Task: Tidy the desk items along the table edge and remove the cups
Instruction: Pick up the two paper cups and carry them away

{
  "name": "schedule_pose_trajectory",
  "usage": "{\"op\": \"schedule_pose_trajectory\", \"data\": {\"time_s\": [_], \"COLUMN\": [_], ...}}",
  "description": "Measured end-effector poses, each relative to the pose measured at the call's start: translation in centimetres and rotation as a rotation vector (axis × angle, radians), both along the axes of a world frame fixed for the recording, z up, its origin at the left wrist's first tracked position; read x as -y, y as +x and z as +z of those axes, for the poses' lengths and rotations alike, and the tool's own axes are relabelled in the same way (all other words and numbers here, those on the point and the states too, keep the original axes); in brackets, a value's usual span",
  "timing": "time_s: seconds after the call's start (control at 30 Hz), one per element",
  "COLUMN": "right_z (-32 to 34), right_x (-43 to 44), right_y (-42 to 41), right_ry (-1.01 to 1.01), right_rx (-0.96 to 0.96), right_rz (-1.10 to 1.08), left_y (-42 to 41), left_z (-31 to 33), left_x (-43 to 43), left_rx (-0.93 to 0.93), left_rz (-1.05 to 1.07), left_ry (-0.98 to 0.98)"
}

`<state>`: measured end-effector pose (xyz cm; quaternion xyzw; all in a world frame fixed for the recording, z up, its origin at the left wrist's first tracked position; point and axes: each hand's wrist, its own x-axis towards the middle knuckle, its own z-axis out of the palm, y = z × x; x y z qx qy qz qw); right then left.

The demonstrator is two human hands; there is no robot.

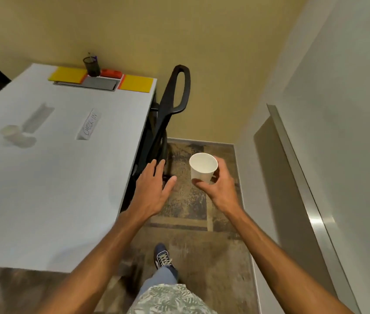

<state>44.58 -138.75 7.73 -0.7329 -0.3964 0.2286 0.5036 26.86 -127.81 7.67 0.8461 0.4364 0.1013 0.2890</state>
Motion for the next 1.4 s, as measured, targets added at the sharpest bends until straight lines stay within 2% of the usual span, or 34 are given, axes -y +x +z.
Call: {"op": "schedule_pose_trajectory", "data": {"time_s": [0.17,0.37,0.7,1.03,1.27,1.4], "right_z": [0.4,0.2,-1.9,-10.3,-16.5,-19.1], "right_x": [-10.9,-22.8,-39.2,-53.6,-59.2,-60.5], "right_y": [0.7,-1.1,-8.4,-14.5,-18.1,-19.0], "right_ry": [0.024,0.02,0.0,-0.031,-0.046,-0.094], "right_rx": [0.007,-0.004,0.021,0.041,0.094,0.14], "right_rz": [0.146,0.32,0.716,1.016,1.139,1.183], "left_y": [-0.3,-3.0,-10.7,-13.9,-14.3,-14.4], "left_z": [0.0,-0.4,-2.6,-7.0,-10.1,-11.7], "left_x": [-8.3,-17.1,-25.2,-30.9,-34.0,-34.6], "left_rx": [-0.023,-0.059,-0.015,-0.058,-0.145,-0.092], "left_rz": [0.167,0.302,0.665,1.021,1.11,1.177], "left_ry": [-0.056,-0.031,-0.038,-0.045,-0.06,-0.117]}}
